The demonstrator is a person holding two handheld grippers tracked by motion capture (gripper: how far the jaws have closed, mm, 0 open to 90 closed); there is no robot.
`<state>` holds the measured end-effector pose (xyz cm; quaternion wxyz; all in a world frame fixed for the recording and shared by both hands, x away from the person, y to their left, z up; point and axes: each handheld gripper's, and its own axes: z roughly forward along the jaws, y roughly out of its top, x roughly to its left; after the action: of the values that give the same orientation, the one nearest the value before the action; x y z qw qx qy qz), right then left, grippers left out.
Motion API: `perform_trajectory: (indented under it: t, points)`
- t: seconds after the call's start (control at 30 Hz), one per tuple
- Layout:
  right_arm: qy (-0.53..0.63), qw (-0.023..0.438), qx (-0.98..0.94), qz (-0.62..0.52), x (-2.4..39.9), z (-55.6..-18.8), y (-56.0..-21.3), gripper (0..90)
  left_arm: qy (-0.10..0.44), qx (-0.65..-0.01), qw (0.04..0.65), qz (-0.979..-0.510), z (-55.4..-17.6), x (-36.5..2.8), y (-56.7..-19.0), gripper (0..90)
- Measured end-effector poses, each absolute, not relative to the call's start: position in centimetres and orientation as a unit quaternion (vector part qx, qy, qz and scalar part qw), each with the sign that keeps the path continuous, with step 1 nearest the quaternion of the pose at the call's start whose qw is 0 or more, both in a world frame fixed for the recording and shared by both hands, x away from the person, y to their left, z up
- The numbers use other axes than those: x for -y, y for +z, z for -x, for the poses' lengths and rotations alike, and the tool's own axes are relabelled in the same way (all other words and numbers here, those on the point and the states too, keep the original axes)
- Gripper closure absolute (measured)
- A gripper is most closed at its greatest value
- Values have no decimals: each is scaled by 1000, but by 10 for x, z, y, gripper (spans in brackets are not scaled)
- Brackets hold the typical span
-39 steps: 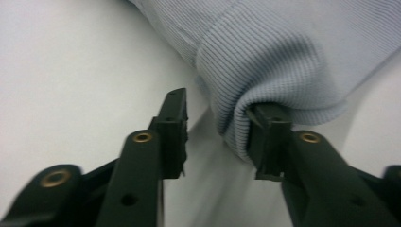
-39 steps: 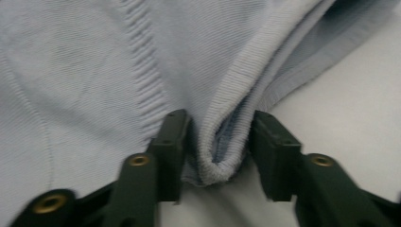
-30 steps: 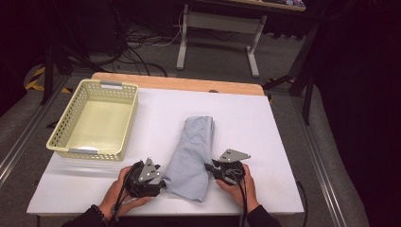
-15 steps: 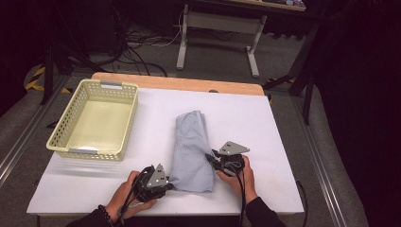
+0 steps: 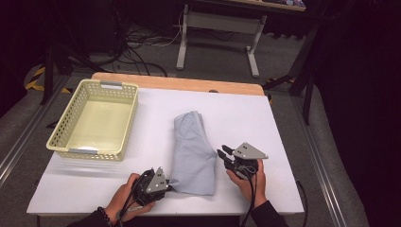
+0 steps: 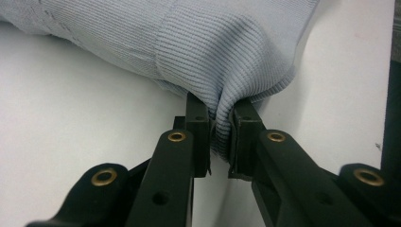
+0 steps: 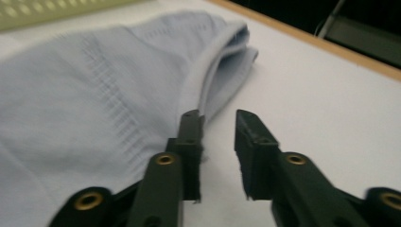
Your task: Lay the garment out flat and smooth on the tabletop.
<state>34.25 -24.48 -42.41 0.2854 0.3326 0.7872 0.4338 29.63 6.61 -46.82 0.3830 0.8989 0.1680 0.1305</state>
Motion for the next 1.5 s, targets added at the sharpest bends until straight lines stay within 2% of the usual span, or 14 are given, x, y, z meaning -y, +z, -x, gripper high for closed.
perform_trajectory:
  t: [0.13,0.3,0.4,0.73,0.9,0.97,1.0,1.2,1.3,1.4,1.5]
  points:
    - [450,288,-789,-302,240,-332,-415,892,131,-166,381,-900,-295,-66,-468,815]
    - [444,258,-815,-268,226,-321,-422,900,135,-158,376,-903,-290,-67,-467,788]
    - [420,233,-840,-251,215,-311,-436,900,149,-147,383,-900,-282,-74,-456,727]
    - [378,208,-871,-236,213,-288,-457,899,153,-131,441,-874,-281,-83,-429,752]
    - [363,215,-878,-225,212,-279,-461,899,149,-152,462,-861,-306,-69,-422,773]
    - [365,217,-876,-229,213,-275,-462,899,164,-161,466,-854,-328,-54,-418,777]
    - [365,217,-876,-229,213,-275,-462,899,164,-161,466,-854,-328,-54,-418,778]
    - [364,225,-877,-220,213,-267,-463,900,178,-217,452,-847,-385,-28,-428,787]
    - [363,223,-878,-217,213,-267,-463,900,177,-228,446,-848,-395,-24,-435,800]
    - [364,220,-879,-216,213,-268,-463,900,162,-235,404,-869,-401,-17,-450,795]
    - [363,219,-880,-215,213,-268,-463,900,156,-232,400,-873,-402,-18,-453,798]
